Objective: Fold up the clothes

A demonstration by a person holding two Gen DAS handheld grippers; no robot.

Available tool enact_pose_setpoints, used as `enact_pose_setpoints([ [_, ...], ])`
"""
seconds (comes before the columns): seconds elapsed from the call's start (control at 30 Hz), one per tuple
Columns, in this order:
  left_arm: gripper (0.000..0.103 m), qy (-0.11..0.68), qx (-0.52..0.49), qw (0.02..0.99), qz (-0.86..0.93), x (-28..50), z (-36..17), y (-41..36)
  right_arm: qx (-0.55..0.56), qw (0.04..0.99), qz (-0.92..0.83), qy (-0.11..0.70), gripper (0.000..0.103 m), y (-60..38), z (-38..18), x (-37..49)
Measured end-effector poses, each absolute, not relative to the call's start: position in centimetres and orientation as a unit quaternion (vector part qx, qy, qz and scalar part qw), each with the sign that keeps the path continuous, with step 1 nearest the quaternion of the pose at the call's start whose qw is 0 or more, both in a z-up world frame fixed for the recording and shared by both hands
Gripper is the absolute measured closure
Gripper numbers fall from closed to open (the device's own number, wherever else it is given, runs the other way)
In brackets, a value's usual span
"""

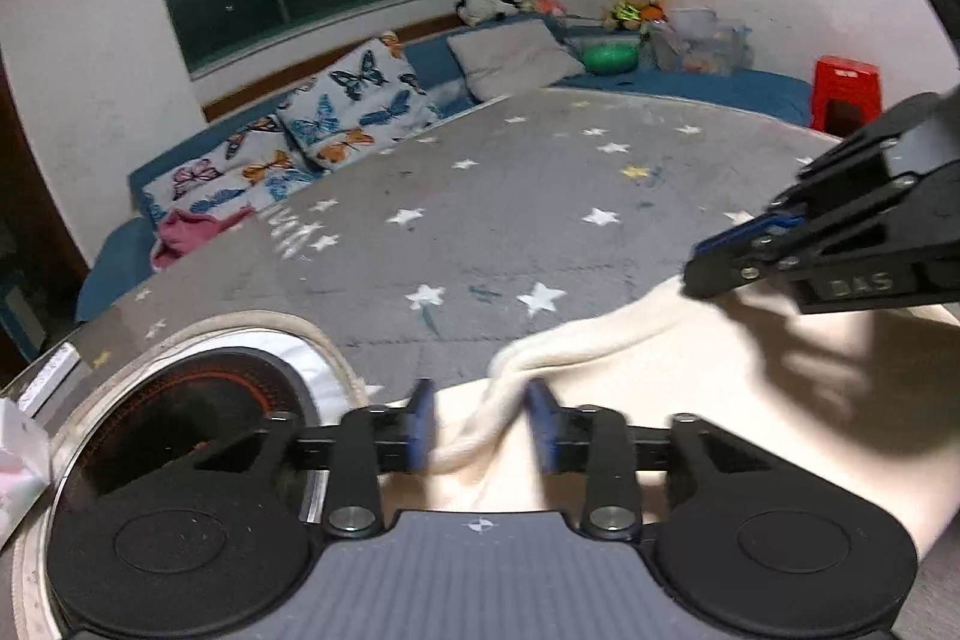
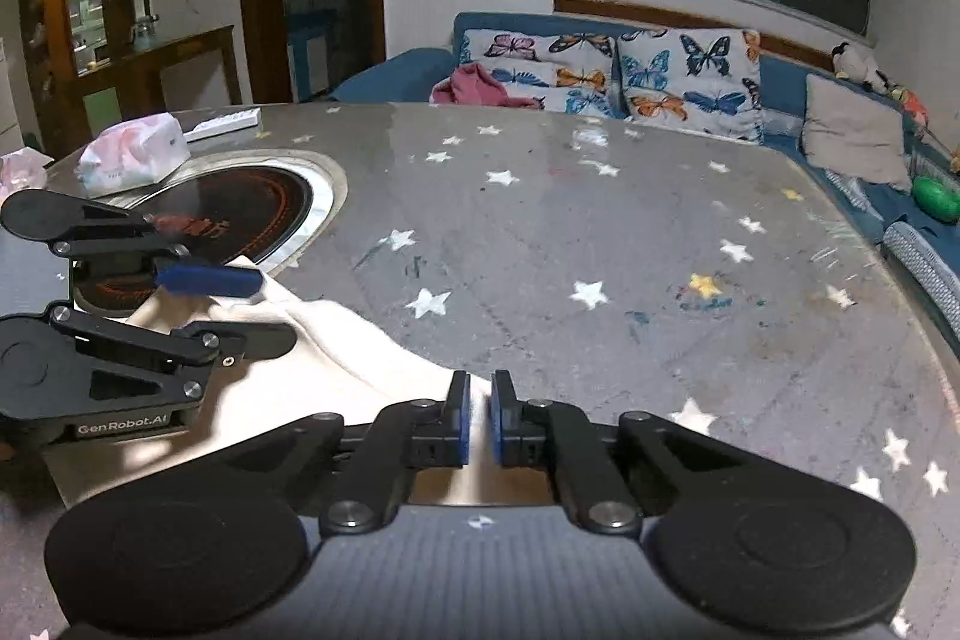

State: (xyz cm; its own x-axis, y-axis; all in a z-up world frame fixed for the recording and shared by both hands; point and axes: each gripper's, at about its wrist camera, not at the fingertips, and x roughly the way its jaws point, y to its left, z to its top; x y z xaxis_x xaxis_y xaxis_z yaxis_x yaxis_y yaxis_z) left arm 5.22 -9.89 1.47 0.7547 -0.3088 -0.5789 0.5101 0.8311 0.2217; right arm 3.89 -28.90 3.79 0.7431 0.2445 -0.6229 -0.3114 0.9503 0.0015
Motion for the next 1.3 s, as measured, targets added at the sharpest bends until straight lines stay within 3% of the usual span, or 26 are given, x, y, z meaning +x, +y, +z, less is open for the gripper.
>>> enact_pose_setpoints([
  [0.23, 0.055, 0.255, 0.161, 0.930, -0.209, 4.7, 2.6, -8.3, -0.051, 0.935, 0.182, 0.301, 0.097, -28.2, 5.8, 1.8],
  [0.47, 0.055, 0.260, 0.126, 0.943, -0.166, 2.9, 3.3, -5.2, -0.054, 0.921, 0.190, 0.335, 0.097, -26.8, 2.8, 2.7],
  [0.8, 0.056, 0.296, 0.084, 0.938, -0.158, -0.9, 2.1, -2.6, -0.098, 0.926, 0.190, 0.311, 0.097, -25.8, 2.2, 1.8],
  [0.93, 0.073, 0.312, 0.059, 0.932, -0.175, -1.5, 2.0, -2.4, -0.130, 0.924, 0.196, 0.302, 0.096, -25.4, 2.1, 1.5],
  [1.3, 0.076, 0.340, 0.002, 0.923, -0.182, -4.5, 2.0, -1.7, -0.185, 0.911, 0.223, 0.294, 0.095, -25.0, 2.2, 0.7],
])
